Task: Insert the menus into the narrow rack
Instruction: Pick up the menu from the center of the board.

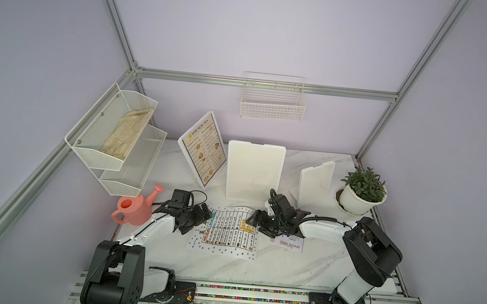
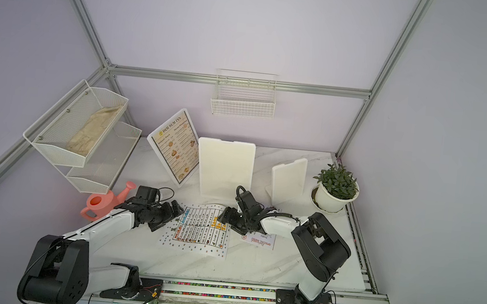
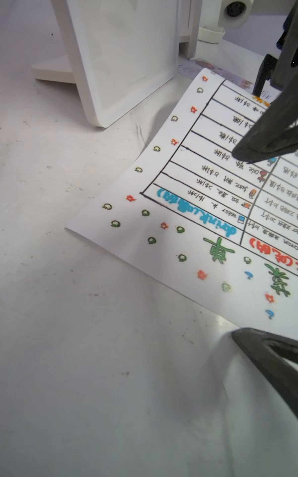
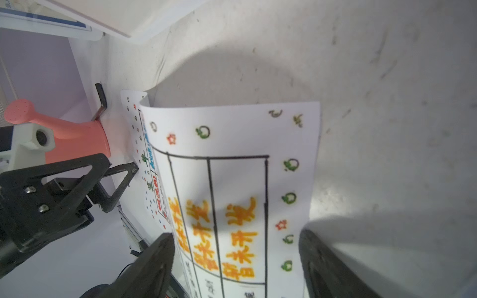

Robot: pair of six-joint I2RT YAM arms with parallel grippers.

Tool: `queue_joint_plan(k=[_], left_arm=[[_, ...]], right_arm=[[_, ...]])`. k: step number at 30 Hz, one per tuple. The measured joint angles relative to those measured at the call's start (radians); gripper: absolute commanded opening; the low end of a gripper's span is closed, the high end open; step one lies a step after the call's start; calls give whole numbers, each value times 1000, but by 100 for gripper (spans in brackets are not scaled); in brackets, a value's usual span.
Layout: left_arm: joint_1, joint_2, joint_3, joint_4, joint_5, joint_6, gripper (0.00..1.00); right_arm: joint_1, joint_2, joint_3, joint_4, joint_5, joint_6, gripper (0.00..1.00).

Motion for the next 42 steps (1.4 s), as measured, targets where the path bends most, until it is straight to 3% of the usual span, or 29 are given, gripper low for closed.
queue_joint_plan(k=[8, 29, 42], left_arm=[[-27, -21, -27, 34, 52, -1, 100], [-131, 18, -29, 133, 58, -33, 100], [-141, 51, -24, 185, 60, -49, 100]], right_arm=[[-26, 3, -6, 58, -26, -26, 97], [-31, 8, -127, 341, -119, -54, 97], [-31, 59, -227, 656, -161, 51, 97]])
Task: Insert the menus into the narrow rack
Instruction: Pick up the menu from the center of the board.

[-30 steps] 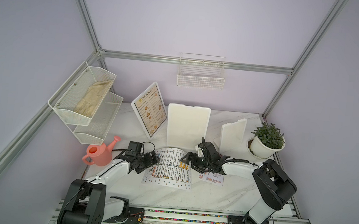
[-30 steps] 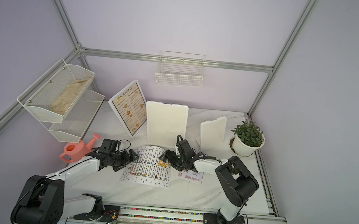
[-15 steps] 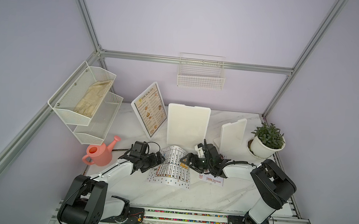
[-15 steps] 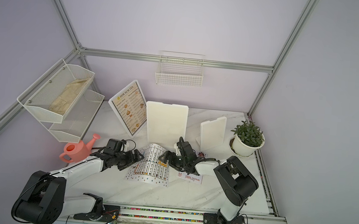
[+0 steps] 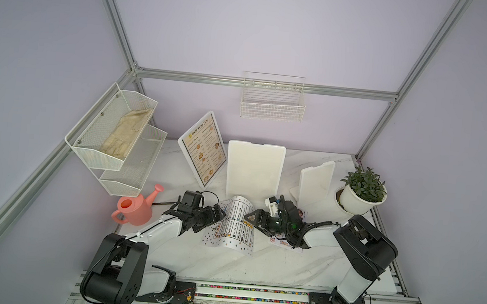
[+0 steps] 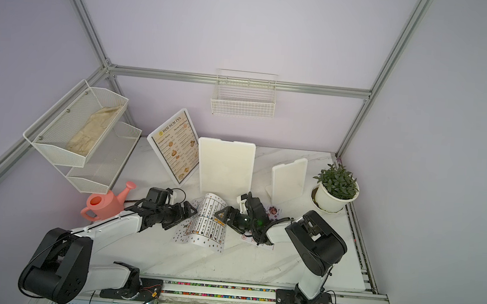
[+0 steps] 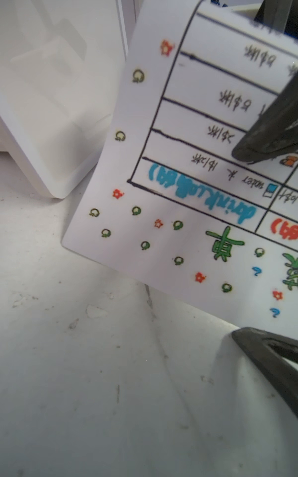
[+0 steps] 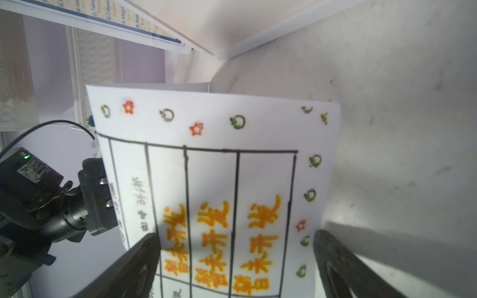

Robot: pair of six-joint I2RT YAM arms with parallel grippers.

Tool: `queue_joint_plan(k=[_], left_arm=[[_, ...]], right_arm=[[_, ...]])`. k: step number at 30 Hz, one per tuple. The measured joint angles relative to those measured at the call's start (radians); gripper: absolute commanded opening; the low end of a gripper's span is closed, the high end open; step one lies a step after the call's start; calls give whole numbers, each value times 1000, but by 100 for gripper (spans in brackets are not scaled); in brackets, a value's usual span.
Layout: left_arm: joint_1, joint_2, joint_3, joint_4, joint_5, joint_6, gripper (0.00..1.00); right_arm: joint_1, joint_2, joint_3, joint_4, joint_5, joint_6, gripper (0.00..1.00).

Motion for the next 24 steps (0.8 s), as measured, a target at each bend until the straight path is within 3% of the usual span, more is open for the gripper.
queue_joint_plan(k=[24], left_arm=[[-6, 39, 18, 37, -1, 0, 100]], right_arm=[[19, 22, -18, 163, -64, 58, 97]])
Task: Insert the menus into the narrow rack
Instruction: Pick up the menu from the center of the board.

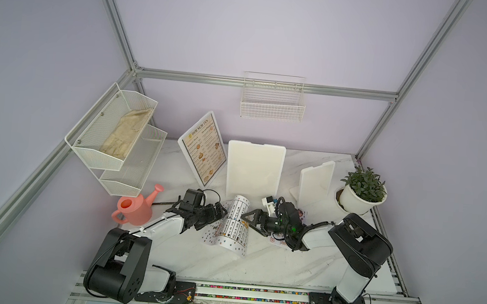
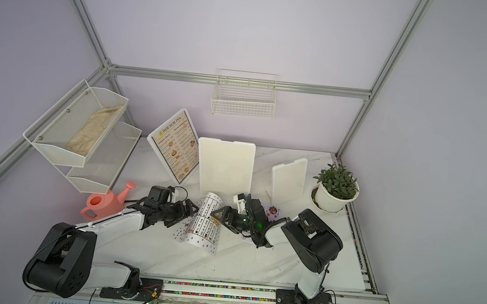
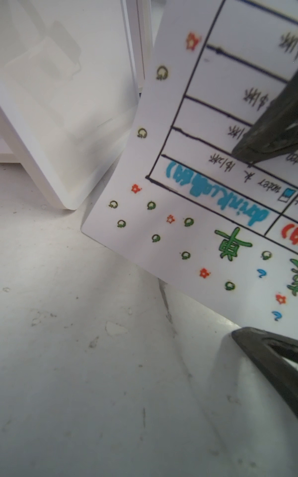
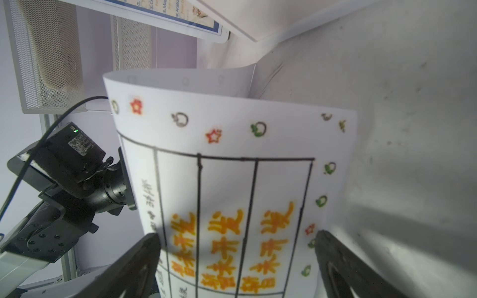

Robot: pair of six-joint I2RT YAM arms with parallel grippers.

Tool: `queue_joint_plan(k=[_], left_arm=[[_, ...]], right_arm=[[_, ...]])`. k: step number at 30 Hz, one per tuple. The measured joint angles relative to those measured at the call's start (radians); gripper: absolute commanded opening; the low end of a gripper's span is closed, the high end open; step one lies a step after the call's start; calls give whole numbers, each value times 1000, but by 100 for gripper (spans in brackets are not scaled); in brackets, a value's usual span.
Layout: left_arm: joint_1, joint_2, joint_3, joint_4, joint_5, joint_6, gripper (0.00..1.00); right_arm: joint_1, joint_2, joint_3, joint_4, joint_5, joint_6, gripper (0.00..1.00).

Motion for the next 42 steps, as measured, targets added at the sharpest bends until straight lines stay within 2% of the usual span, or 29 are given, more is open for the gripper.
queue_joint_plan(k=[14, 24, 34, 38, 42], left_arm=[[-6, 0, 0, 3, -9, 0, 100], [-12, 3, 0, 7, -16, 0, 100], [-33, 2, 6, 2, -36, -2, 100], [-47, 1, 7, 2, -47, -8, 100], [-55, -12, 8, -14, -51, -17, 100]], right_arm=[[19, -42, 36, -26, -5, -5, 97], [38, -45, 105, -241, 48, -69, 97], [43, 27, 120, -241, 61, -34, 97], [46, 41, 129, -225, 66, -14, 94], [47, 49, 126, -209, 68, 15, 85]])
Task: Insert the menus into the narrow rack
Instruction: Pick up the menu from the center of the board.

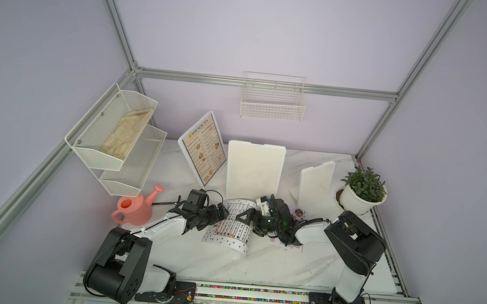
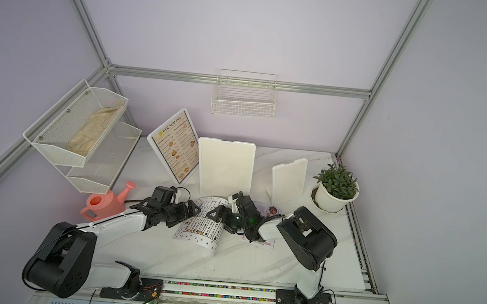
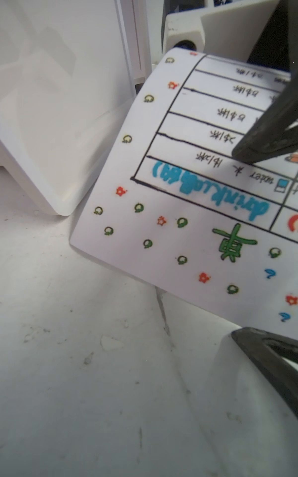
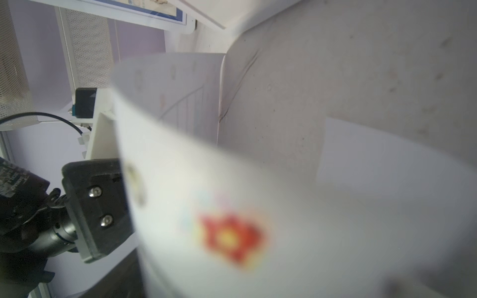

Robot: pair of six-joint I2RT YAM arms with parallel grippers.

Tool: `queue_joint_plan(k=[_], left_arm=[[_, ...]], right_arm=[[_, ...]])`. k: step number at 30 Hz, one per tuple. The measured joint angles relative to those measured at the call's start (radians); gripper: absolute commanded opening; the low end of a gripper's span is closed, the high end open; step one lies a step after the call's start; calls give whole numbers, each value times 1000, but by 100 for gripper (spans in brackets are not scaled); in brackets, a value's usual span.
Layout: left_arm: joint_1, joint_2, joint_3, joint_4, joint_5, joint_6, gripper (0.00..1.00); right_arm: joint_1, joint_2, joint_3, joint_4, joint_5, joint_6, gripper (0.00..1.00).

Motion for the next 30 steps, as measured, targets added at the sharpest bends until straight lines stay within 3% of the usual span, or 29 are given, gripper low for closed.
queue_joint_plan(k=[5, 13, 23, 30], left_arm=[[-2, -84, -2, -71, -32, -33, 100], [28, -286, -11, -90, -72, -138, 100], [30, -451, -143, -62, -26, -366, 100], [12, -463, -179, 24, 11, -496, 100]], right_arm=[[0, 1, -21, 32, 8, 30, 75], [-7, -38, -50, 72, 22, 66, 67], [-36, -120, -77, 180, 45, 138, 63], [-45, -154, -48, 201, 64, 165, 63]])
